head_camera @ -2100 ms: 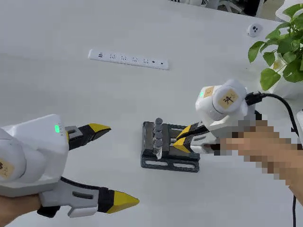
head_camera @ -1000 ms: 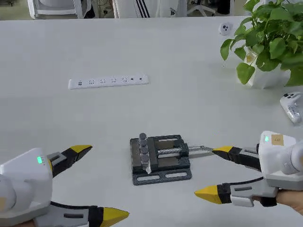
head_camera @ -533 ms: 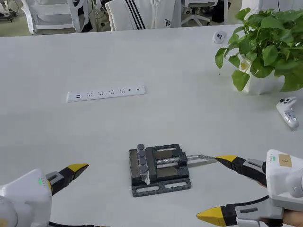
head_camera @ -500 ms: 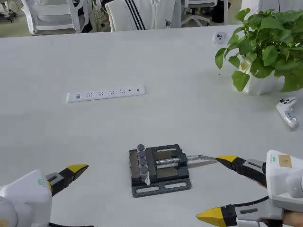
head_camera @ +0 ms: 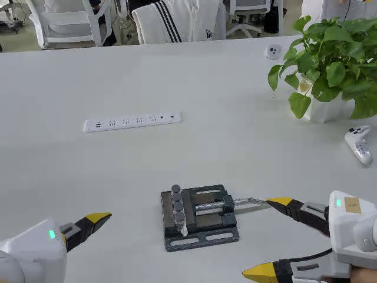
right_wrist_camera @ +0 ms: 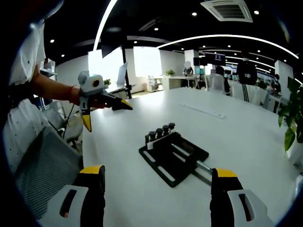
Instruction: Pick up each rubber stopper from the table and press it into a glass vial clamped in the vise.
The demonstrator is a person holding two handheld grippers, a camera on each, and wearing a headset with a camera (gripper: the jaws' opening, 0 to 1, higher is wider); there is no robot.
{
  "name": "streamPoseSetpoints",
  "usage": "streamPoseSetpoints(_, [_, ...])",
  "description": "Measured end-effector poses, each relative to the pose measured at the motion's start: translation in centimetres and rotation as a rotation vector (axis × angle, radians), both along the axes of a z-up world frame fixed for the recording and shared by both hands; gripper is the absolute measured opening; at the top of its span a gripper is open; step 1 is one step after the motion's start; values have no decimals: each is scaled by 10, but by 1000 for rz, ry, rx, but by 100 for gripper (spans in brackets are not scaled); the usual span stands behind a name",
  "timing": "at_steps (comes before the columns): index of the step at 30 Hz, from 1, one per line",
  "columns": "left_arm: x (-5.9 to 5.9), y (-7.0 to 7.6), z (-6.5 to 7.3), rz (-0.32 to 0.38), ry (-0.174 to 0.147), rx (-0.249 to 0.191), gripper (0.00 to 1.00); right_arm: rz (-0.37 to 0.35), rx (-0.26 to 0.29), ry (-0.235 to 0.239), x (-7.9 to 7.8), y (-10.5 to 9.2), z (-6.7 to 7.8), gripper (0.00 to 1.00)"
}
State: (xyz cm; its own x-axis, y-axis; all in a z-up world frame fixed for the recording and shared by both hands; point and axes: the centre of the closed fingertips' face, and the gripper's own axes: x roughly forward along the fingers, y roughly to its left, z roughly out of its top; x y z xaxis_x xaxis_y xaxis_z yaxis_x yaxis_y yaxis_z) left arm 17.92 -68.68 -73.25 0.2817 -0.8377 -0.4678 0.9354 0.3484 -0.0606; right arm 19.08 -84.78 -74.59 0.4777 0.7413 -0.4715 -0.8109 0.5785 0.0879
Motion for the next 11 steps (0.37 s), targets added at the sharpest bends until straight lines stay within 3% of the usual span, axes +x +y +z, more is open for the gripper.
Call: streamPoseSetpoints(11, [-7,-4,1,-5,4,7,99,2,0,0,-1,0,0,91])
